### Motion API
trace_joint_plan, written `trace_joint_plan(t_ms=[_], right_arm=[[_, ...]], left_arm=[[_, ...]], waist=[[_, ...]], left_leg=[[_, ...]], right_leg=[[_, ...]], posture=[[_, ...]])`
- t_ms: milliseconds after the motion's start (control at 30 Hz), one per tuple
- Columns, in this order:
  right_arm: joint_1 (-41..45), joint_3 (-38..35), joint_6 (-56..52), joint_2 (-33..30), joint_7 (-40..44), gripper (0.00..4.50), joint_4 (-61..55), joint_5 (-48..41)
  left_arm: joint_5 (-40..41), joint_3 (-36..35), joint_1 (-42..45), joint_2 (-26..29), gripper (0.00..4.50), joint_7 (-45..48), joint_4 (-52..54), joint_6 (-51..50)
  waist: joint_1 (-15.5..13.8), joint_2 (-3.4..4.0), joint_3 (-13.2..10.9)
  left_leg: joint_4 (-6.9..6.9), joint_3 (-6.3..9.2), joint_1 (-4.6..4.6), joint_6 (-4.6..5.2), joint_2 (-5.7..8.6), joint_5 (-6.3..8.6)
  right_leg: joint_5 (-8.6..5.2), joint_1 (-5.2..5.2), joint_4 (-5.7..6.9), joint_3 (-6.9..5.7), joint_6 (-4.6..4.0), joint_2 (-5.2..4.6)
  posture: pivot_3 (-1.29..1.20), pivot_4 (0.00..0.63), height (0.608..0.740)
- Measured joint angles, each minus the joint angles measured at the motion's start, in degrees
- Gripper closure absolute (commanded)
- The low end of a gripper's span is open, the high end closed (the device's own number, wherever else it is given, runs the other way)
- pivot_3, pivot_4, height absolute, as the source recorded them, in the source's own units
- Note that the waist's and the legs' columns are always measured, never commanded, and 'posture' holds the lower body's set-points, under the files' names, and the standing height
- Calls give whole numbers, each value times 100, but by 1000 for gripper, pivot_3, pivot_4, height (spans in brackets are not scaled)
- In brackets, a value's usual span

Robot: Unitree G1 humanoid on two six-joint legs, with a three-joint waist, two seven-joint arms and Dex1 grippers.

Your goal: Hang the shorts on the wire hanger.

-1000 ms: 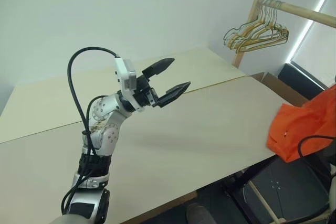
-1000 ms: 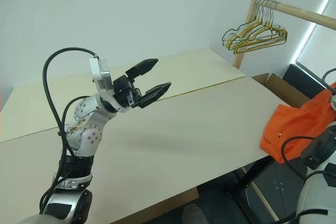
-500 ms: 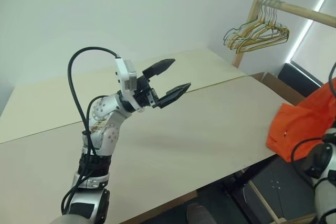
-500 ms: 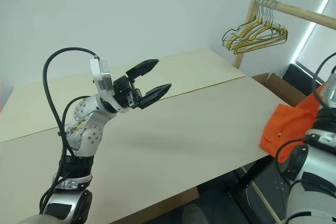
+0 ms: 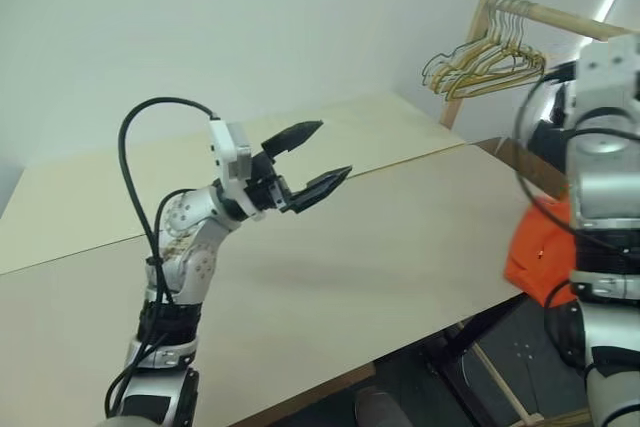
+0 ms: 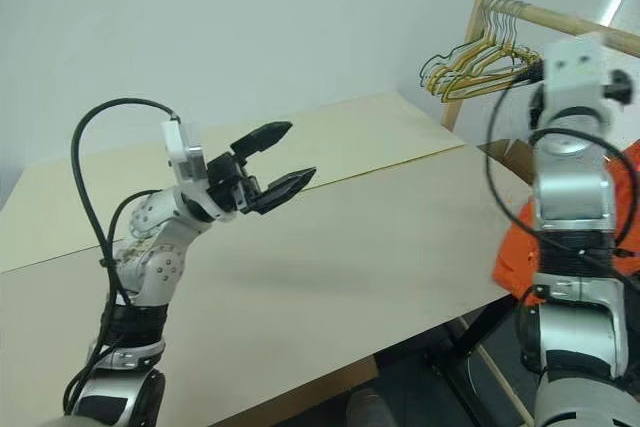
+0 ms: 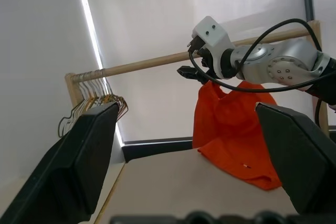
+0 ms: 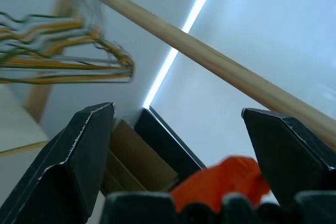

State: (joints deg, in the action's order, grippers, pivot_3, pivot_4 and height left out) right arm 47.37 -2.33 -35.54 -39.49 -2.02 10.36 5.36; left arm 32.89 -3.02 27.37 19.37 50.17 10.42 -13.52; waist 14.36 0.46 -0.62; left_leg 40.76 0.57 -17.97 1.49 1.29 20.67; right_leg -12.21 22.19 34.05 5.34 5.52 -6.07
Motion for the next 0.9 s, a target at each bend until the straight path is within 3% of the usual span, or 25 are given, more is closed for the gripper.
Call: trace_joint_plan(t_ms=[100,200,633,900], right_arm=[[-58,128,67,122,384,29,-89,-20],[-213,286,75,141,1279,29,-243,-244],[-774,1295,969,16,3454,29,-355,-211],[-1411,1586,1798,-222,4566,29,-859,-211]], left_arm=[[23,-136,-130,210,0,-66,120,-86],[40,-338,-405,468,0,-226,350,-194],[-256,-717,-1553,1039,0,-892,1038,-382],[-342,-846,-2124,1180,0,-939,1272,-379]], waist=[[-133,-4,-3],[-317,-10,-6],[-1375,-30,-17],[-1645,-52,-29]], left_leg=[[0,6,14,0,1,0],[-2,18,10,0,-2,0],[-9,29,-53,-66,1,-36],[-9,65,-65,-75,-2,-42]], right_leg=[[1,7,-2,-3,-1,-3],[2,18,-1,-14,-2,-1],[14,94,0,-55,-28,-2],[13,90,-1,-110,-47,-3]], posture=[[-39,0,740],[15,0,740],[138,0,740],[173,0,740]])
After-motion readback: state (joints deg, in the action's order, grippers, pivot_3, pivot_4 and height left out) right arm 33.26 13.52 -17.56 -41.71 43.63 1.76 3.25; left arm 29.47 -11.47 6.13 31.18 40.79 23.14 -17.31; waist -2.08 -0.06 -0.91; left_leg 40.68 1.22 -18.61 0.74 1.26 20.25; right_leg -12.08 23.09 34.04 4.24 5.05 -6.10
